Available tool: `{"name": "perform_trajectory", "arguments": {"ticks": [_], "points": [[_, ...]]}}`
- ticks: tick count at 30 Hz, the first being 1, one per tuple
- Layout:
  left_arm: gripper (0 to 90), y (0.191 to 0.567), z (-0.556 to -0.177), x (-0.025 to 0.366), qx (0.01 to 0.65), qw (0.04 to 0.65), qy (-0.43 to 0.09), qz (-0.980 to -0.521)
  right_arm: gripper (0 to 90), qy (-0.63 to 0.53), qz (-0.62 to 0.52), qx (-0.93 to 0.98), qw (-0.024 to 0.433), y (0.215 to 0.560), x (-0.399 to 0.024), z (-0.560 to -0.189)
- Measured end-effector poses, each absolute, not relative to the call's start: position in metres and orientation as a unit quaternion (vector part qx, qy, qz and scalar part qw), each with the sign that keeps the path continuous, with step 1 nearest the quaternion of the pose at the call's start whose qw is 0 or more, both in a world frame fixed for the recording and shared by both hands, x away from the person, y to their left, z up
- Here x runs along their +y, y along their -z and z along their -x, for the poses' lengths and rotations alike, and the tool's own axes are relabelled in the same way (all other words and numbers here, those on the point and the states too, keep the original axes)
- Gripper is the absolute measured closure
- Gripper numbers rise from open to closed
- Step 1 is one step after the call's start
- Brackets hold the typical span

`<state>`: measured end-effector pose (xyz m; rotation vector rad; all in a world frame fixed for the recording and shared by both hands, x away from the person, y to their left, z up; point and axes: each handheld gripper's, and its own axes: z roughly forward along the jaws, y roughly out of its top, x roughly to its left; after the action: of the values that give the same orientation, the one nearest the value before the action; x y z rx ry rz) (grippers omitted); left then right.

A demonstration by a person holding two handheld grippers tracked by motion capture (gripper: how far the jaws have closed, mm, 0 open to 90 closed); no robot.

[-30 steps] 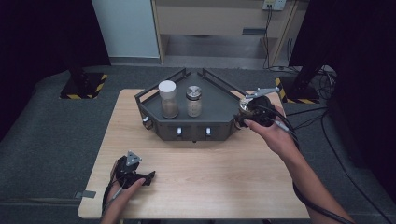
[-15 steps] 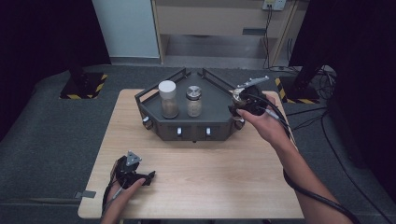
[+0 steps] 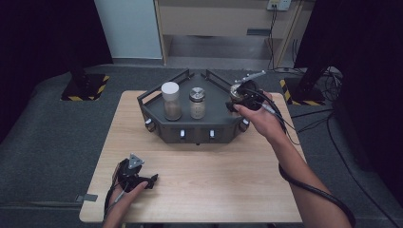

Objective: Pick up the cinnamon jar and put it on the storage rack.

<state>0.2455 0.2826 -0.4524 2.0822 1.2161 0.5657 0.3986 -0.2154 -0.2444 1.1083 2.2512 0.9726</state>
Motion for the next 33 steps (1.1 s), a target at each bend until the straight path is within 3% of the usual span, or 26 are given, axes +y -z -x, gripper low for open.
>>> {"name": "perform_trajectory", "arguments": {"ticks": [33], "points": [[0.0,0.452,-0.246,0.283,0.464,0.326,-0.215,-0.795,31.1,-0.344,-0.408,0.817,0.220,0.258,-0.173,-0.433]]}}
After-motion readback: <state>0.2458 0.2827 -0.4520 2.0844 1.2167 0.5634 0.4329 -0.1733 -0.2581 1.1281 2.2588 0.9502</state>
